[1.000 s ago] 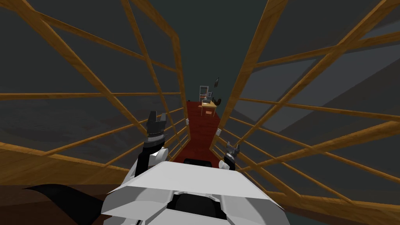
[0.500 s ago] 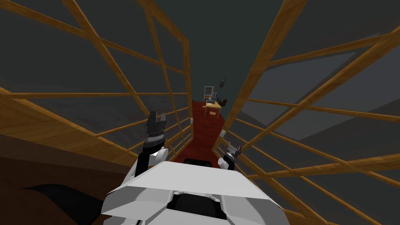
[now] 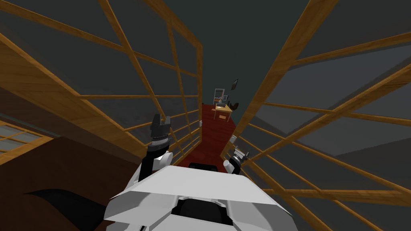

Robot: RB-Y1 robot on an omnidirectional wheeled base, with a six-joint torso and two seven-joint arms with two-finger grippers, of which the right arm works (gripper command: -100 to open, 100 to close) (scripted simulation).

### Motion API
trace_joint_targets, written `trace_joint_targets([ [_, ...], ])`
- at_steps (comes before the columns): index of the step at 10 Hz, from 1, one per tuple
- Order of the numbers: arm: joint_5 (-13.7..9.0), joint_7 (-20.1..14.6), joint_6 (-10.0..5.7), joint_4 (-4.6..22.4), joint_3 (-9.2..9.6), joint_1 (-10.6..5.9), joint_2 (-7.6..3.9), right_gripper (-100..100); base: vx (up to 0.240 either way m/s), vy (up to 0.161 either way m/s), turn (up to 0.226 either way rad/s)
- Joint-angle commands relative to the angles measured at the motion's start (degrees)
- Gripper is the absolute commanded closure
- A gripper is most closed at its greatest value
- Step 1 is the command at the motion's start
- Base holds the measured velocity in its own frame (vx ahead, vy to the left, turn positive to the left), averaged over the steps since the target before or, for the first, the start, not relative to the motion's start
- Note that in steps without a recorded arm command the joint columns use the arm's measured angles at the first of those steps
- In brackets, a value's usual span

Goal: Push the door open

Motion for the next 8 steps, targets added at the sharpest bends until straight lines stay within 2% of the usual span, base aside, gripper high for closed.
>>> trace_joint_targets([
  [1, -1.7, -2.0, -0.03, 0.3, -0.47, -0.64, 0.39, -100, -0.022, 0.019, 0.168],
  [8, -7.7, -9.2, -0.37, 2.2, -2.16, -3.14, 1.88, -100, -0.017, 0.020, 0.151],
])
